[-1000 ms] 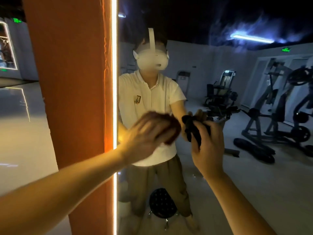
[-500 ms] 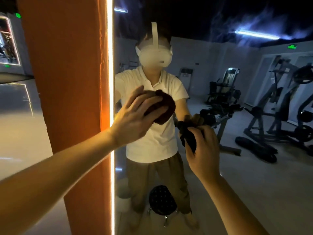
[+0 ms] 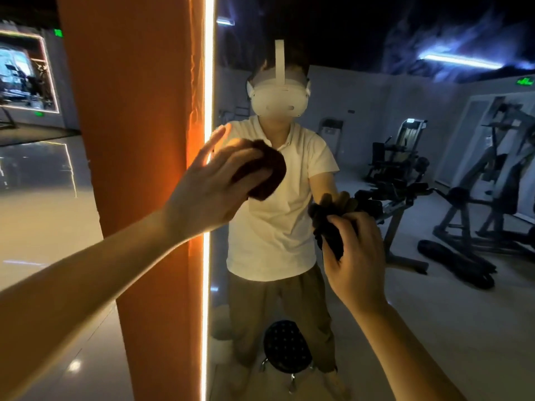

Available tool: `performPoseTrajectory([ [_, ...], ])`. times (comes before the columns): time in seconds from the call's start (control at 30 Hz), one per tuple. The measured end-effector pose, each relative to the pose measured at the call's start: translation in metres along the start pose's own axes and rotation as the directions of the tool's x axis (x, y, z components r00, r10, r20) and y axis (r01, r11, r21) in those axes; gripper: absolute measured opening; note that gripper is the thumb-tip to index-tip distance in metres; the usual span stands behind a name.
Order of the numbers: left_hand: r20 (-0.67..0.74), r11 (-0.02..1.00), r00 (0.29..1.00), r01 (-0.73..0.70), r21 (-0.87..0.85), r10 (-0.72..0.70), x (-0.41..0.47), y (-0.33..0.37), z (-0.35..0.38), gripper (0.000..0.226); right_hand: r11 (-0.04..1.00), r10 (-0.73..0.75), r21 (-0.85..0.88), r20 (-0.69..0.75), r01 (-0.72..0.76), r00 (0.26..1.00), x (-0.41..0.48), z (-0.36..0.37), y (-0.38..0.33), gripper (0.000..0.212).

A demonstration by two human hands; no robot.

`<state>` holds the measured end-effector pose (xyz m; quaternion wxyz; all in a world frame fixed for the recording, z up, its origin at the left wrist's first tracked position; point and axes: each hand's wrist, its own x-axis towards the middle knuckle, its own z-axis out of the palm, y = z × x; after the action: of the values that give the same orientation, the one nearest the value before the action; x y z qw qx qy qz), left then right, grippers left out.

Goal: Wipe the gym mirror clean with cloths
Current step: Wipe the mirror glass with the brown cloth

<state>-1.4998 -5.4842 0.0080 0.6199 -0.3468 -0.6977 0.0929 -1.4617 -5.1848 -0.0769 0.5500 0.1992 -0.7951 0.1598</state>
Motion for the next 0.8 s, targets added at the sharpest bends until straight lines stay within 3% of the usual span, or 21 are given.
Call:
performPoseTrajectory([
  [0.07, -0.031, 0.981, 0.983, 0.178, -0.079, -0.181, -0.006, 0.019, 0.006, 0.047, 1.000, 0.006, 0.022, -0.023, -0.005, 1.000, 0.001, 0.004, -0.008, 0.033],
  [0.13, 0.002, 0.966, 0.979, 0.204, -0.158, -0.206, -0.035, 0.058, 0.021, 0.046, 0.999, 0.018, 0.034, -0.005, -0.018, 1.000, -0.004, 0.009, -0.015, 0.036],
  [0.23, 0.192, 0.986, 0.977, -0.069, -0.153, 0.098, -0.109, 0.105, 0.035, 0.031, 1.000, 0.002, 0.028, 0.048, -0.003, 0.999, -0.018, 0.013, -0.019, 0.040],
  [0.33, 0.431, 0.895, 0.787, -0.423, -0.143, 0.442, -0.159, 0.119, 0.022, 0.042, 0.999, -0.026, 0.023, 0.078, 0.024, 0.997, -0.025, 0.011, -0.017, 0.033],
  [0.4, 0.448, 0.774, 0.671, -0.628, -0.078, 0.590, -0.155, 0.109, 0.016, 0.048, 0.999, -0.035, 0.021, 0.102, 0.033, 0.994, -0.025, 0.009, -0.016, 0.032],
  [0.43, 0.398, 0.740, 0.684, -0.672, 0.018, 0.611, -0.142, 0.099, 0.017, 0.050, 0.999, -0.033, 0.015, 0.110, 0.031, 0.993, -0.024, 0.008, -0.015, 0.034],
  [0.5, 0.167, 0.855, 0.868, -0.493, 0.163, 0.468, -0.104, 0.072, 0.018, 0.043, 1.000, -0.026, 0.008, 0.116, 0.025, 0.993, -0.020, 0.009, -0.015, 0.037],
  [0.57, -0.038, 0.984, 0.990, -0.133, 0.117, 0.138, -0.057, 0.045, 0.015, 0.033, 1.000, -0.011, 0.006, 0.093, 0.010, 0.996, -0.019, 0.011, -0.017, 0.037],
  [0.6, -0.080, 0.998, 0.996, 0.031, 0.063, -0.026, -0.041, 0.040, 0.013, 0.032, 1.000, -0.006, 0.007, 0.074, 0.006, 0.997, -0.020, 0.012, -0.017, 0.036],
  [0.67, -0.103, 0.986, 0.981, 0.165, -0.001, -0.164, -0.028, 0.048, 0.014, 0.032, 1.000, 0.001, 0.013, 0.045, -0.001, 0.999, -0.022, 0.014, -0.018, 0.035],
  [0.73, -0.082, 0.986, 0.984, 0.150, -0.068, -0.155, -0.040, 0.074, 0.023, 0.030, 1.000, 0.004, 0.024, 0.041, -0.005, 0.999, -0.023, 0.014, -0.017, 0.032],
  [0.8, 0.053, 0.979, 0.995, 0.096, -0.182, -0.088, -0.070, 0.108, 0.034, 0.030, 1.000, 0.018, 0.023, 0.046, -0.019, 0.999, -0.025, 0.013, -0.017, 0.031],
])
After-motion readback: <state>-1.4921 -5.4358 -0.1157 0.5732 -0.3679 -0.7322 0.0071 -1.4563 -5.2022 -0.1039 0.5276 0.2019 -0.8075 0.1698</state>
